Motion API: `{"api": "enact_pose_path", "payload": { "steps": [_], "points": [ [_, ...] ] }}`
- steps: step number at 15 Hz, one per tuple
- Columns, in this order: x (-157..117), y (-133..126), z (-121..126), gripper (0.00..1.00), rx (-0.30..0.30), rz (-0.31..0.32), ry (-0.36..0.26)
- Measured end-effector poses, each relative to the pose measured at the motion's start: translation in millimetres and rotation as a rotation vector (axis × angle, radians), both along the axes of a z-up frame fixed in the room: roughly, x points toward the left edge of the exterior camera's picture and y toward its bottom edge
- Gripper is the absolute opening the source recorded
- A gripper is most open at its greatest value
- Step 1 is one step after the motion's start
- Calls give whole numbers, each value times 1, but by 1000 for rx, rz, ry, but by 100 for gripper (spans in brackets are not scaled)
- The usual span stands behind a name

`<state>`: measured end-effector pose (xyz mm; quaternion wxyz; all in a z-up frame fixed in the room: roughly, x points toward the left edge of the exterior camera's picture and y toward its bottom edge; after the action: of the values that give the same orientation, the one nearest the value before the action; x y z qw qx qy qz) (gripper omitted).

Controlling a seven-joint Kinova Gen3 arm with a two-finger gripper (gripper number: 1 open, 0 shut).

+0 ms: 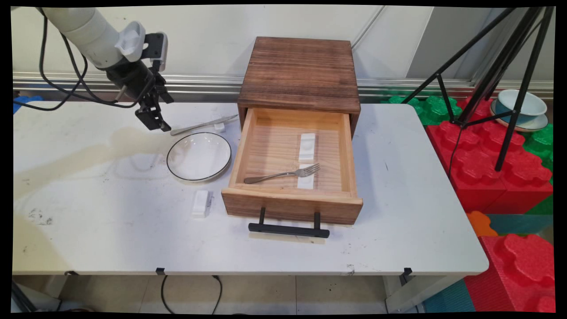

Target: Pick up the knife from the left of the white plate

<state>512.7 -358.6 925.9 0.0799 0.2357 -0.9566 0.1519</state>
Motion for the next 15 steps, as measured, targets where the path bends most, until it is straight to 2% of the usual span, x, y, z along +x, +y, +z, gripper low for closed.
{"api": "enact_pose_path", "payload": {
  "steps": [7,15],
  "points": [
    [24,-39,-36,100,-11,29,-36],
    [28,-76,-65,100,-20,29,-33]
  ]
}}
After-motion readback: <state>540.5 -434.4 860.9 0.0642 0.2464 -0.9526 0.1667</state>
